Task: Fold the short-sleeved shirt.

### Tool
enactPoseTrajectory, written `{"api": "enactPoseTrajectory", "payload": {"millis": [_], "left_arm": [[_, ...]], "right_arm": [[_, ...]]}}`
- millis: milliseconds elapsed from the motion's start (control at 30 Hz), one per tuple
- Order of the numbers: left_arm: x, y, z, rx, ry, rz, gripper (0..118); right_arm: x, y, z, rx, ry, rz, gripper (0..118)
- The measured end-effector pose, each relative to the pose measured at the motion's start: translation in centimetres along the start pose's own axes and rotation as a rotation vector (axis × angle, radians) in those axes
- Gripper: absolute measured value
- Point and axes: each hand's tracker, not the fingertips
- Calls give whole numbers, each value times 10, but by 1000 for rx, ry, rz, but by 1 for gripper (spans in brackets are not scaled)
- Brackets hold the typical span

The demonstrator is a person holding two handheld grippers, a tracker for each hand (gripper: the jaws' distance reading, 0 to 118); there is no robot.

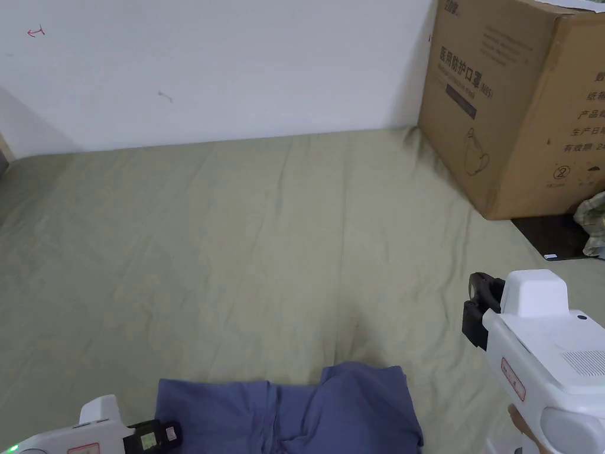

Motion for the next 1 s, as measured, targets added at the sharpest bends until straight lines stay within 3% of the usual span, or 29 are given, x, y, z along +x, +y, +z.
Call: {"api": "enactPoseTrajectory", "payload": {"millis": [100, 300, 467, 700, 1000], "left_arm": [[4, 8, 26, 35, 13, 2, 11], [-2, 26, 92, 91, 173, -70, 11], [35, 29, 114, 84, 235, -126, 11], [127, 20, 78, 26, 180, -277, 11], [211, -8, -39, -195, 125, -428, 11]], "right_arm": [[-1, 3, 1, 10, 12, -6, 0], [0, 5, 5, 27, 31, -14, 0], [1, 4, 7, 35, 42, -23, 0], [1, 4, 9, 35, 51, -27, 0], [11, 3, 16, 42, 32, -35, 0]]}}
